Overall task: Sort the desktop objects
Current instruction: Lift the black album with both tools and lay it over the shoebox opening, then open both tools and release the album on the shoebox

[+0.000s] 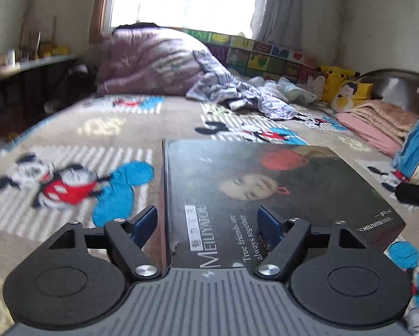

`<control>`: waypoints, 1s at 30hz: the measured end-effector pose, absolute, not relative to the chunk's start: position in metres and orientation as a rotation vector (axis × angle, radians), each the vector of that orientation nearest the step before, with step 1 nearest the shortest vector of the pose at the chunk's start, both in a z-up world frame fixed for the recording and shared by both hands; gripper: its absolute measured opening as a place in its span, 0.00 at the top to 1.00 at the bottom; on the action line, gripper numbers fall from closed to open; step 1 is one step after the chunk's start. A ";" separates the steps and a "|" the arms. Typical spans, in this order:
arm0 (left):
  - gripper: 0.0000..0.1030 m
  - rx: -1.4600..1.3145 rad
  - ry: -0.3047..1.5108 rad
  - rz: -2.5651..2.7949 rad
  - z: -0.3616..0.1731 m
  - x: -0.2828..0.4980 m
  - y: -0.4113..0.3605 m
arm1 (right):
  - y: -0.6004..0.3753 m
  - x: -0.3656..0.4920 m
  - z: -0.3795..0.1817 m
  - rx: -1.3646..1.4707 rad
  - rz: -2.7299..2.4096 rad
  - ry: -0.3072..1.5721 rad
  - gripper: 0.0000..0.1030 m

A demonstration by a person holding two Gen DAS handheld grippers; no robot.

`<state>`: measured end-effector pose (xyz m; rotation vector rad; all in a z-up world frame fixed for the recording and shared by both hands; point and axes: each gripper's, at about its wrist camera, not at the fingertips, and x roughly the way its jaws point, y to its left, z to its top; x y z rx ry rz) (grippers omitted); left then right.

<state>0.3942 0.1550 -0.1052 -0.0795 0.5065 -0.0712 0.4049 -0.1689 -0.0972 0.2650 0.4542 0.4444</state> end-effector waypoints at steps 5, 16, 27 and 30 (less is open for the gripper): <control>0.25 -0.013 0.471 -0.115 -0.098 0.385 0.135 | -0.157 0.396 -0.091 0.200 0.526 0.425 0.00; 0.22 0.027 0.577 -0.094 -0.104 0.405 0.124 | -0.125 0.412 -0.100 0.049 0.672 0.516 0.01; 0.22 0.017 0.621 -0.028 -0.097 0.379 0.113 | -0.130 0.381 -0.093 0.020 0.606 0.574 0.01; 0.21 0.011 0.649 -0.011 -0.094 0.368 0.109 | -0.135 0.367 -0.099 0.055 0.565 0.646 0.01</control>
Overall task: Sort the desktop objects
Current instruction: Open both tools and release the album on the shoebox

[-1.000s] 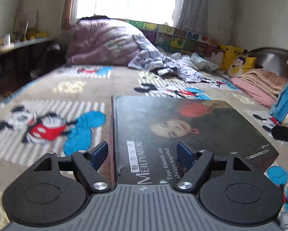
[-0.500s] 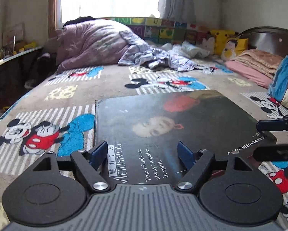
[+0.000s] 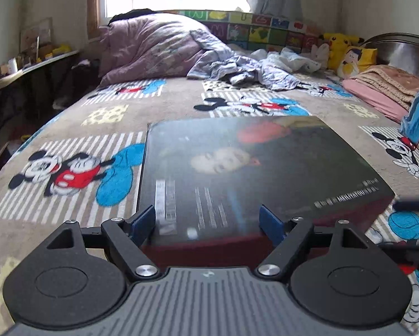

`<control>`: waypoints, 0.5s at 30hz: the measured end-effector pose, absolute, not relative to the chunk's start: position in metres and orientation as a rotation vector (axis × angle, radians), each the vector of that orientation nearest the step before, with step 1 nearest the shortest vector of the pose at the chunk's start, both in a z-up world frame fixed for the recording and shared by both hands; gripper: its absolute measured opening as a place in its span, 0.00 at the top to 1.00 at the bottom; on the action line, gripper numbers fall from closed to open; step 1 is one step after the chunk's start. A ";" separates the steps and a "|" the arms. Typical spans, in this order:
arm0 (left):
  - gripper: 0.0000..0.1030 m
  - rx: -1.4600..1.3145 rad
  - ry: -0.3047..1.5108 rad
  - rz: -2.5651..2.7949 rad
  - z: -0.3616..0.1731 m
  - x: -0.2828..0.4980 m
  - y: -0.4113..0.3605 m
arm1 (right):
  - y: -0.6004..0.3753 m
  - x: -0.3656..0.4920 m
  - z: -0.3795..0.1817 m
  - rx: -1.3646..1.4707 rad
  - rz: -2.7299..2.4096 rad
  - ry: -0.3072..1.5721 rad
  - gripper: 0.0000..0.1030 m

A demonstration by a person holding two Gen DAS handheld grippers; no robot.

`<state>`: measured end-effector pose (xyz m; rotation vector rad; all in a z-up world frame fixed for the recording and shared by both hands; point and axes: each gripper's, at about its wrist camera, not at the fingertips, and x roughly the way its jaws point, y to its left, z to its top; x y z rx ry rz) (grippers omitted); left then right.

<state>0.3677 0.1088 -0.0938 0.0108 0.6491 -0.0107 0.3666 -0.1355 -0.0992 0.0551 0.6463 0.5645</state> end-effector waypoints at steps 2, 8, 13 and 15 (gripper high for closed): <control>0.20 0.028 0.673 -0.001 -0.093 0.359 0.104 | -0.140 0.358 -0.111 0.090 0.550 0.713 0.01; 0.17 0.021 0.797 0.001 -0.112 0.330 0.091 | -0.159 0.317 -0.142 0.142 0.483 0.776 0.01; 0.17 -0.043 0.858 0.030 -0.138 0.293 0.087 | -0.176 0.285 -0.151 0.140 0.410 0.795 0.01; 0.17 -0.083 0.862 0.038 -0.144 0.275 0.085 | -0.186 0.266 -0.146 0.155 0.421 0.721 0.01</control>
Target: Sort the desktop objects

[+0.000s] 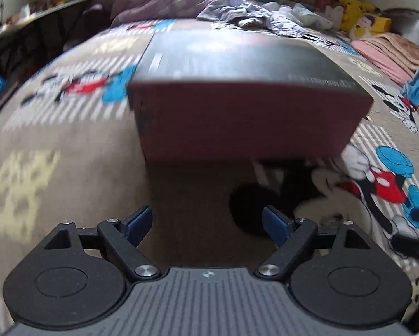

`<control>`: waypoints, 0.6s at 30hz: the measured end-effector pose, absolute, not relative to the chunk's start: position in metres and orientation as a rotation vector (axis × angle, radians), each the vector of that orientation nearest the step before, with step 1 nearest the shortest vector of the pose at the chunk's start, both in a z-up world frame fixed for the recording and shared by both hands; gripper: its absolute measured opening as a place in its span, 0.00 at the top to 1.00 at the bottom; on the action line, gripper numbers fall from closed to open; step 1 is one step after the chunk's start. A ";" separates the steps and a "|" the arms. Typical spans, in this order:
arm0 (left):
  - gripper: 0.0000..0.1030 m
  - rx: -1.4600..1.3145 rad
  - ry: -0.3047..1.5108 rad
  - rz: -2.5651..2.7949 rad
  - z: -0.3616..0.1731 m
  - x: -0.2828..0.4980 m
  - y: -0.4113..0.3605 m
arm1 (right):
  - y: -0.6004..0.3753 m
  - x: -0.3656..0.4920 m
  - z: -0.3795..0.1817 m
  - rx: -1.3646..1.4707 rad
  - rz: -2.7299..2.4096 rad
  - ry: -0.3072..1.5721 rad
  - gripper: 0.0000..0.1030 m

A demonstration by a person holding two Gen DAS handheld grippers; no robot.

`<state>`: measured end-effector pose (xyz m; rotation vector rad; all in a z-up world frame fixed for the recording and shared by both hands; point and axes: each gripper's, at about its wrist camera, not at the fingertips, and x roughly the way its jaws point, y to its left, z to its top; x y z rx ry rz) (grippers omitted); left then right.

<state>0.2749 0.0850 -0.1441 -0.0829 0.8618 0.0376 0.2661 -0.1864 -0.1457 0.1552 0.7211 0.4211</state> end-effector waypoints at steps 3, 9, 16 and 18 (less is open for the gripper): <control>0.17 -0.119 0.869 0.041 -0.153 0.246 0.077 | -0.205 0.246 -0.143 0.211 0.419 0.674 0.01; 0.17 -0.120 0.904 0.071 -0.164 0.203 0.057 | -0.227 0.221 -0.144 0.265 0.367 0.694 0.01; 0.17 -0.105 0.847 0.084 -0.138 0.171 0.046 | -0.222 0.195 -0.131 0.207 0.307 0.740 0.01; 0.17 -0.087 0.818 0.099 -0.125 0.162 0.042 | -0.219 0.188 -0.122 0.192 0.311 0.734 0.01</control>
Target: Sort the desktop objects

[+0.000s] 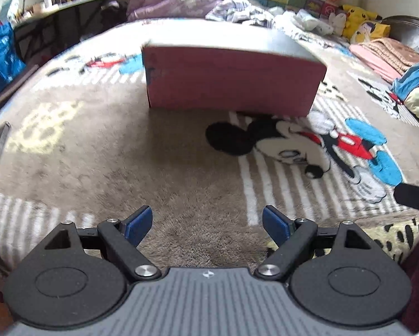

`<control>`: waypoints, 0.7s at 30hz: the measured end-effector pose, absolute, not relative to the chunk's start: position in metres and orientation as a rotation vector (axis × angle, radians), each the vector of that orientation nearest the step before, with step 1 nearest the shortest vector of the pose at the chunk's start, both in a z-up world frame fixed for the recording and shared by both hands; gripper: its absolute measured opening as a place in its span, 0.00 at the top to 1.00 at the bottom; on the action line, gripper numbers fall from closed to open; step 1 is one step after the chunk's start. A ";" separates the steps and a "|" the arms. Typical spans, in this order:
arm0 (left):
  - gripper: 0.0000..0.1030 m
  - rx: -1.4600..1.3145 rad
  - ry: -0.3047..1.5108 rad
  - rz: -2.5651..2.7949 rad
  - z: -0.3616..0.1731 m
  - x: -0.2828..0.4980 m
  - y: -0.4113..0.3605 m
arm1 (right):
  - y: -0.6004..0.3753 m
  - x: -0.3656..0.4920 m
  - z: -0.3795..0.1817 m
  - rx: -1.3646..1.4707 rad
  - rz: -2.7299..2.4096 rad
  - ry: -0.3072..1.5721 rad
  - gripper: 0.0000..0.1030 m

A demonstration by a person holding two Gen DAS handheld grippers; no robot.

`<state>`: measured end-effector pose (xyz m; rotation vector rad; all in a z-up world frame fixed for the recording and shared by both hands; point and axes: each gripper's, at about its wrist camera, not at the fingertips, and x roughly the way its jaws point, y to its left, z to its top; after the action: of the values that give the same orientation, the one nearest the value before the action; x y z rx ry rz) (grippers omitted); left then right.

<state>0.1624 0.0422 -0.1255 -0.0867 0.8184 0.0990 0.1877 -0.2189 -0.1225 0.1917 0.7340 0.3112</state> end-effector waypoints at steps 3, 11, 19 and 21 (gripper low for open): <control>0.17 -0.058 0.764 0.123 -0.105 0.149 0.036 | -0.214 0.178 -0.109 0.158 0.294 0.735 0.01; 0.17 -0.046 0.645 0.112 -0.059 0.113 0.026 | -0.207 0.150 -0.077 0.128 0.284 0.728 0.01; 0.17 -0.018 0.585 0.081 -0.038 0.079 0.012 | -0.198 0.122 -0.057 0.073 0.280 0.696 0.01; 0.17 -0.031 0.573 0.072 -0.033 0.072 0.012 | -0.197 0.115 -0.053 0.063 0.279 0.683 0.01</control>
<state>0.0721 0.0120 -0.0333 -0.0312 0.5735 0.0719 0.1145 -0.1973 -0.0528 0.0632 0.6831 0.2786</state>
